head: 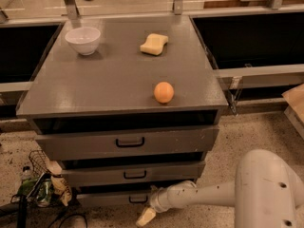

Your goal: Open bottom drawer

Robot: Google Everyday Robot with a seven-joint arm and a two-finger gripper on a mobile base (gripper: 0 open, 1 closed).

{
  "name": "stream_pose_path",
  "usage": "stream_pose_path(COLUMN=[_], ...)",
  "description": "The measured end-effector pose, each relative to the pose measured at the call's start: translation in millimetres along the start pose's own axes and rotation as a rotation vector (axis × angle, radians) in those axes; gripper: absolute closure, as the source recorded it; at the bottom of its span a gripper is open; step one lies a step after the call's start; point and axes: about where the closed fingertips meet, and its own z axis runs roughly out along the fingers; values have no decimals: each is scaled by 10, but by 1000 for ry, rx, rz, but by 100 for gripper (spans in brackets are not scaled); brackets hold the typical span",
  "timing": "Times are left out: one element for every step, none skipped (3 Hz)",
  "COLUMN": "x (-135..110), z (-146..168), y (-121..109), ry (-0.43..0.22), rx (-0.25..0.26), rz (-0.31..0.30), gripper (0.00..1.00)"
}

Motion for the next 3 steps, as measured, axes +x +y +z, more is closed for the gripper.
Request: stream_pose_path(x=[7, 29, 19], z=[-67, 176, 188], y=[-118, -211, -180], ry=[-2, 17, 16], rx=[52, 38, 31], rz=[-16, 12, 8], gripper=[0, 0, 0])
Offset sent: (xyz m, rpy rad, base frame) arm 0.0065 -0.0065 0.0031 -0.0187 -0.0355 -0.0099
